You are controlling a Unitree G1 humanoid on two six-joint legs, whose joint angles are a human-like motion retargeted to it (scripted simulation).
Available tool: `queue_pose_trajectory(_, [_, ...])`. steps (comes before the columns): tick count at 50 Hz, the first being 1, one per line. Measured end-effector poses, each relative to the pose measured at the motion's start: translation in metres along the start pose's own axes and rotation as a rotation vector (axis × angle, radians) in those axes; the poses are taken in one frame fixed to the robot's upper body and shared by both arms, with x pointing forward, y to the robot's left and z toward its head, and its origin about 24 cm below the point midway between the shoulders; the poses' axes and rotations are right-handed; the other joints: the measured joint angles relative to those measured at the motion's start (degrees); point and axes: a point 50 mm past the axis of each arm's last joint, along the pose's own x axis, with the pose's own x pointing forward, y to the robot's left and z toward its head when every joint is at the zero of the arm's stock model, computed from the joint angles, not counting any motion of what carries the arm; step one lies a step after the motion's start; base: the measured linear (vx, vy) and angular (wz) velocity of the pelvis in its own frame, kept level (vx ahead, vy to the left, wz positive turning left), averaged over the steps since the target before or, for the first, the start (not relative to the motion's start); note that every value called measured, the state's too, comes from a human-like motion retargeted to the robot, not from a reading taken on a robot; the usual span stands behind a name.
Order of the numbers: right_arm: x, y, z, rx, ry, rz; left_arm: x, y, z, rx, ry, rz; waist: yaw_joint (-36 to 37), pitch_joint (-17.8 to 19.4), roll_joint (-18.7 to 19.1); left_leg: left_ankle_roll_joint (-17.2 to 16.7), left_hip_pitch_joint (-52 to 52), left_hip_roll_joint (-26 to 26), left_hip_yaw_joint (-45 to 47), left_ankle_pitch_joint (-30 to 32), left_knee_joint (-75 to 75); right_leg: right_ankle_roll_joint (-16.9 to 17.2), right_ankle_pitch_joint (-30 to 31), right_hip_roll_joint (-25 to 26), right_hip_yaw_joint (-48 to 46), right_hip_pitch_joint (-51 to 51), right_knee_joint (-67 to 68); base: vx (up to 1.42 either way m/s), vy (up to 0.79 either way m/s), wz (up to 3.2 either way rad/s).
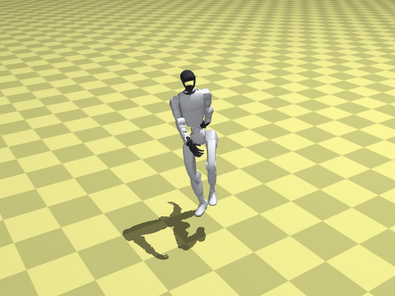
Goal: In place motions
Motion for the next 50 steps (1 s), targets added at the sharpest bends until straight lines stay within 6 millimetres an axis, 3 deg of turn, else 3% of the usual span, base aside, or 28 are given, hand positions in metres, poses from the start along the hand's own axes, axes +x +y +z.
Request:
queue_pose_trajectory(3, [-0.004, 0.012, -0.021, 0.002, 0.067, 0.031, -0.003, -0.001, 0.013, 0.012, -0.045, 0.012, -1.8, -3.0, 0.7, 1.1, 4.0, -0.4, -1.9, -0.8, -3.2, 0.5, -0.1, 1.7, -1.7, 0.4, -1.7, 0.02, -0.04, 0.52])
queue_pose_trajectory(8, [-0.024, 0.04, -0.085, 0.021, 0.263, 0.094, -0.01, 0.001, 0.03, 0.006, -0.114, 0.032, -6.7, -9.9, 2.4, 1.0, 14.5, -2.7, -6.6, -0.3, -13.1, 2.2, -0.2, 4.4, -6.3, 1.4, -5.0, 0.1, 0.05, 0.64])
queue_pose_trajectory(13, [-0.068, 0.066, -0.159, 0.086, 0.583, 0.185, -0.024, 0.007, 0.06, -0.011, -0.236, 0.075, -12.5, -13.4, 6.0, 0.2, 32.6, -7.1, -12.1, 1.3, -33.8, 3.9, -0.7, 7.7, -11.5, 4.2, -6.9, 0.08, 0.09, 0.63])
queue_pose_trajectory(17, [-0.101, 0.079, -0.195, 0.159, 0.728, 0.203, -0.037, 0.013, 0.081, -0.014, -0.328, 0.12, -15.1, -15.5, 8.2, -1.1, 47.4, -7.9, -15.6, 3.5, -55.6, 4.9, -1.7, 10.3, -12.8, 4.8, -7.1, 0.03, 0.14, 0.29])
queue_pose_trajectory(19, [-0.114, 0.085, -0.208, 0.177, 0.775, 0.205, -0.041, 0.015, 0.087, -0.017, -0.355, 0.136, -17.3, -16.8, 10.0, -2.8, 53.6, -8.4, -20.2, -0.4, -65.2, 5.4, -2.2, 12.2, -14.0, 5.2, -7.5, 0.04, 0.22, 0.45])
queue_pose_trajectory(20, [-0.119, 0.088, -0.213, 0.181, 0.796, 0.209, -0.042, 0.016, 0.088, -0.017, -0.365, 0.142, -18.7, -17.4, 10.6, -2.4, 56.3, -8.5, -21.4, -4.7, -68.9, 5.6, -2.3, 12.8, -14.9, 5.4, -7.6, 0.02, 0.18, 0.56])
queue_pose_trajectory(22, [-0.128, 0.091, -0.22, 0.167, 0.821, 0.226, -0.044, 0.016, 0.091, -0.016, -0.373, 0.146, -21.5, -18.1, 11.9, -0.9, 60.0, -7.7, -19.1, -7.6, -75.7, 6.2, -2.5, 13.7, -16.1, 6.0, -7.9, -0.02, 0.22, 0.54])
queue_pose_trajectory(23, [-0.132, 0.091, -0.223, 0.153, 0.827, 0.237, -0.046, 0.016, 0.093, -0.015, -0.374, 0.146, -22.9, -18.4, 12.3, -0.5, 61.0, -7.7, -18.3, -7.3, -78.3, 6.5, -2.5, 13.7, -16.8, 6.0, -8.0, -0.08, 0.29, 0.49])
queue_pose_trajectory(27, [-0.143, 0.086, -0.233, 0.072, 0.822, 0.276, -0.056, 0.017, 0.106, 0.017, -0.401, 0.168, -26.0, -19.2, 12.7, -3.7, 61.1, -6.5, -18.4, -6.1, -82.2, 7.7, -2.6, 13.1, -18.9, 5.4, -7.8, -0.13, 0.24, 0.44])
queue_pose_trajectory(30, [-0.157, 0.081, -0.243, -0.004, 0.825, 0.3, -0.066, 0.02, 0.117, 0.061, -0.419, 0.208, -25.4, -18.4, 11.4, -1.3, 61.8, -8.5, -18.6, -5.9, -82.9, 8.3, -2.6, 11.7, -19.4, 5.9, -7.2, -0.08, 0.23, 0.07])
queue_pose_trajectory(37, [-0.22, 0.081, -0.282, -0.154, 0.981, 0.367, -0.076, 0.016, 0.128, 0.111, -0.403, 0.263, -22.9, -18.7, 10.8, 1.7, 64.7, -10.2, -19.9, -7.4, -83.3, 8.0, -2.4, 9.4, -17.4, 5.1, -1.6, -0.05, 0.23, -0.33])
queue_pose_trajectory(40, [-0.26, 0.088, -0.299, -0.122, 1.095, 0.346, -0.082, 0.011, 0.137, 0.174, -0.397, 0.306, -25.0, -18.5, 12.8, 2.2, 65.4, -8.8, -21.3, -7.8, -82.4, 5.8, 2.8, 10.0, -18.4, 4.1, 4.3, -0.07, 0.21, 0.22])
queue_pose_trajectory(43, [-0.295, 0.091, -0.31, -0.058, 1.218, 0.323, -0.103, -0.012, 0.17, 0.245, -0.492, 0.332, -27.8, -14.9, 16.8, 1.9, 66.4, -4.2, -22.7, -8.3, -80.9, 1.7, 15.9, 8.5, -17.2, -4.0, 24.0, -0.21, 0.15, 0.34])
queue_pose_trajectory(44, [-0.306, 0.091, -0.313, -0.044, 1.259, 0.317, -0.114, -0.023, 0.184, 0.273, -0.544, 0.326, -28.9, -13.5, 17.8, 1.9, 66.7, -3.1, -22.9, -8.2, -80.6, 0.6, 17.7, 9.2, -14.7, -8.0, 31.1, -0.25, 0.21, 0.14])
queue_pose_trajectory(45, [-0.318, 0.091, -0.315, -0.034, 1.3, 0.311, -0.125, -0.036, 0.199, 0.303, -0.599, 0.317, -29.9, -12.2, 18.7, 2.1, 66.9, -2.3, -23.0, -8.1, -80.4, 0.1, 18.0, 10.6, -11.4, -12.2, 37.9, -0.25, 0.24, 0.09])
queue_pose_trajectory(48, [-0.346, 0.087, -0.32, -0.026, 1.417, 0.316, -0.178, -0.069, 0.242, 0.394, -0.788, 0.312, -36.2, -9.2, 20.9, 3.0, 65.7, -0.8, -23.7, -7.8, -79.4, -2.7, 13.0, 4.4, -16.2, -23.8, 58.1, -0.29, 0.26, 0.46])
queue_pose_trajectory(50, [-0.361, 0.085, -0.321, -0.023, 1.49, 0.342, -0.218, -0.092, 0.265, 0.44, -0.934, 0.342, -41.7, -7.1, 22.3, 3.3, 63.5, 1.1, -23.5, -7.2, -78.2, -3.0, 11.0, 3.0, -16.0, -33.5, 68.4, -0.25, 0.17, 0.92])
